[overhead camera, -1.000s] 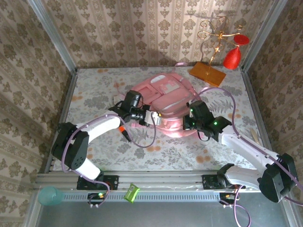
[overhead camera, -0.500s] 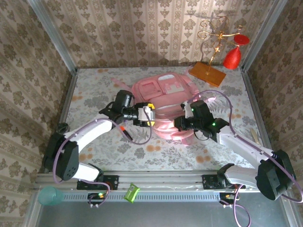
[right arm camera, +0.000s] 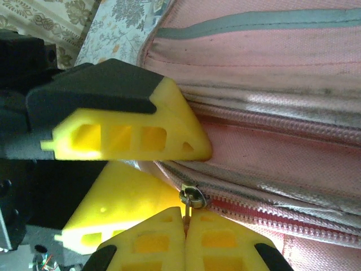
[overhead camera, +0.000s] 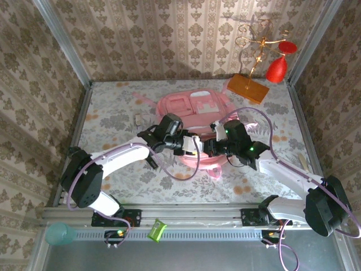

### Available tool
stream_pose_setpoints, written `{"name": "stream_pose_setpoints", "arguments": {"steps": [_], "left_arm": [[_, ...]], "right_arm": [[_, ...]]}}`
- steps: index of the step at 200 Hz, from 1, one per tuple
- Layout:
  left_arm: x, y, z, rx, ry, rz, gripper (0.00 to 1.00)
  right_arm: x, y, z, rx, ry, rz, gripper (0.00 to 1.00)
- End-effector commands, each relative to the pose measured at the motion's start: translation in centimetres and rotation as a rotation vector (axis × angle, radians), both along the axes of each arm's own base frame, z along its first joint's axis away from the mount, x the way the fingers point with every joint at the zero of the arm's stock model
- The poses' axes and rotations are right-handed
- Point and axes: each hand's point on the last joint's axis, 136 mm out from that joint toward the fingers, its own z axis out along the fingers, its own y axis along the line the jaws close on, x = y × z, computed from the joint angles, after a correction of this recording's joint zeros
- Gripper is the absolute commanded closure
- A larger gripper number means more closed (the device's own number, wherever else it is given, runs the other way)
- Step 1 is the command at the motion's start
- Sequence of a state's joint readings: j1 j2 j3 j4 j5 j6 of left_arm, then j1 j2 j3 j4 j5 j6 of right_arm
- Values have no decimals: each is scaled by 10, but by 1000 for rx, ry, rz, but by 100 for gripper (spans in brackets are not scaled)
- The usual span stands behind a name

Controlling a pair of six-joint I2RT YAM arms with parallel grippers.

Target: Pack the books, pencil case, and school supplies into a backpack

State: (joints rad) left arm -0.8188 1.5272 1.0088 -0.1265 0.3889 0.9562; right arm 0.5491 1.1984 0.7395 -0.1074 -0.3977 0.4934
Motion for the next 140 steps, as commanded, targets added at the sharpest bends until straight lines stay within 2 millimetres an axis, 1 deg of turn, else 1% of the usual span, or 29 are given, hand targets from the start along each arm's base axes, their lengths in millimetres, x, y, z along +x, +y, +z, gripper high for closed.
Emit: {"name": "stream_pose_setpoints", "arguments": {"steps": [1, 8, 23, 25, 43, 54, 67, 92, 107, 112, 125, 134, 140], "left_arm": [[22, 7, -8, 71, -84, 61, 70], [23, 9, -9, 76, -83, 63, 76], [27, 17, -9, 83, -68, 79, 98], [27, 18, -10, 84, -66, 79, 100], [29, 27, -5, 60, -57, 91, 100], [30, 33, 1, 31, -63, 97, 100], [32, 41, 7, 4, -69, 103, 100], [36, 54, 14, -32, -80, 121, 100], [37, 62, 19, -70, -80, 121, 100], [38, 66, 21, -84, -78, 124, 100], [40, 76, 28, -131, -72, 131, 100], [44, 85, 32, -159, -63, 145, 100], [50, 91, 31, -166, -62, 170, 100]], "right_arm": [[-12, 19, 30, 94, -96, 122, 100], [-13, 16, 28, 78, -98, 118, 100], [-13, 6, 20, 17, -86, 89, 100], [-12, 4, 19, 7, -85, 82, 100], [-8, -17, 4, -122, -45, 3, 100], [-6, -35, -7, -217, -24, -67, 100], [-4, -51, -14, -293, -17, -120, 100], [-2, -78, -18, -405, -8, -225, 100], [3, -94, -16, -473, -20, -291, 100], [2, -103, -19, -519, -9, -315, 100], [6, -123, -22, -604, -2, -379, 100], [11, -132, -25, -620, 7, -408, 100], [15, -134, -26, -609, 7, -424, 100]]}}
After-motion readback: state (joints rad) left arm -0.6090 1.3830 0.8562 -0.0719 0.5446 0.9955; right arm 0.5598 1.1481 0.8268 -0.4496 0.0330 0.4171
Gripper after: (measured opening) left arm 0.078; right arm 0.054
